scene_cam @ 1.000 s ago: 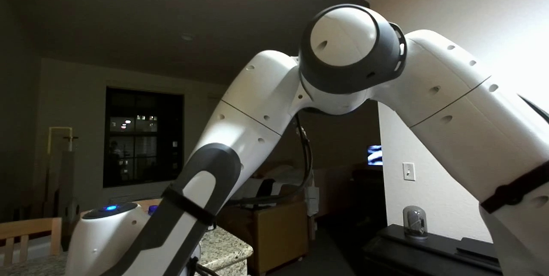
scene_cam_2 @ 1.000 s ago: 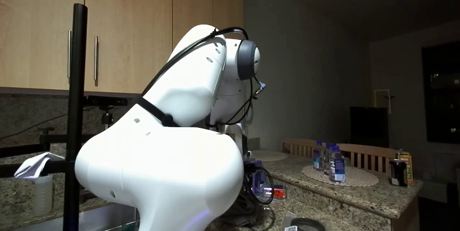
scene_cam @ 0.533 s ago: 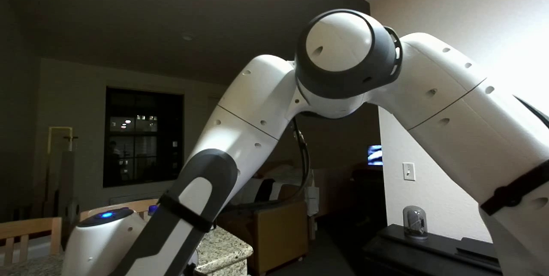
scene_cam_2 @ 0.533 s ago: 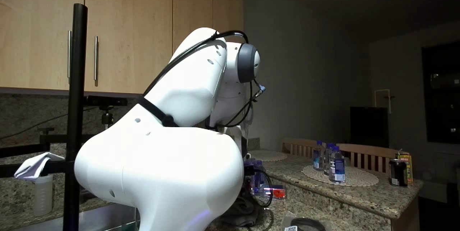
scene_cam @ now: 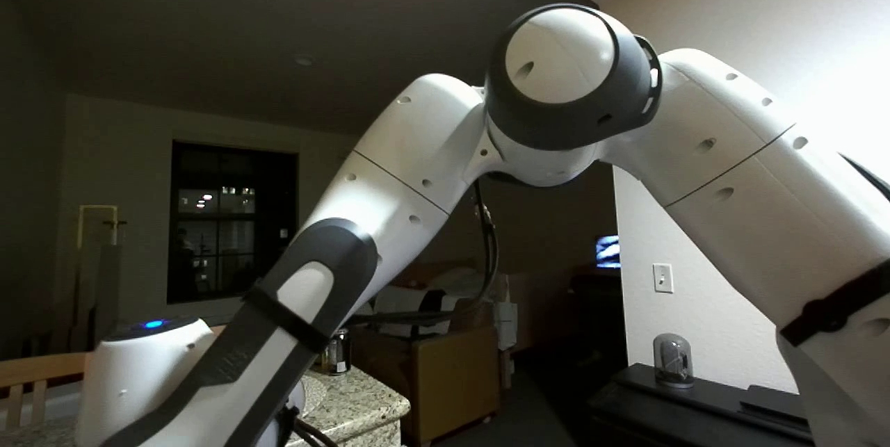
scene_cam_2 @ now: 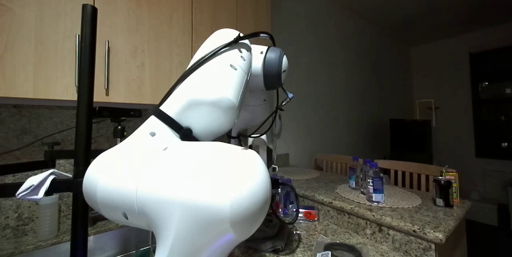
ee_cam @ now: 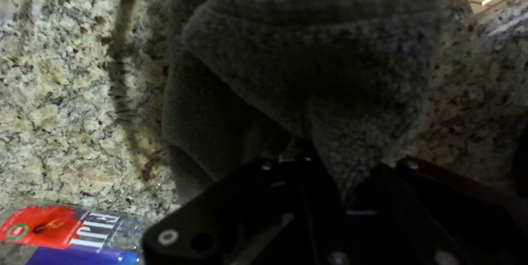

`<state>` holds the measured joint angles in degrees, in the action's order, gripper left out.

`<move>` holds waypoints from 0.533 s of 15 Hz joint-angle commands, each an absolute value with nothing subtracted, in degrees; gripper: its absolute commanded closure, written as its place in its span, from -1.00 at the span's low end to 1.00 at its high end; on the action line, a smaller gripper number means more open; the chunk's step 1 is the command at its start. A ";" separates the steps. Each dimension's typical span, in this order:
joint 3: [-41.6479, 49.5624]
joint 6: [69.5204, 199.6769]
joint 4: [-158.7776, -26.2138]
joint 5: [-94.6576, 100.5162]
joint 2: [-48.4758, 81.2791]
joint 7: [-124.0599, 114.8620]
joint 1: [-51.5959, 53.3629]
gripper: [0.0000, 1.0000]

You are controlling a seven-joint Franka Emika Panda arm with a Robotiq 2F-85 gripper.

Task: Move the grey towel to the right

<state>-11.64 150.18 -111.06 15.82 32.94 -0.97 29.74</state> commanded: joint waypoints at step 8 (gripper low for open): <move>-13.45 138.27 -107.11 9.79 22.23 -6.02 27.22 0.84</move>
<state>-12.46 141.66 -106.93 11.69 25.94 -4.66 29.00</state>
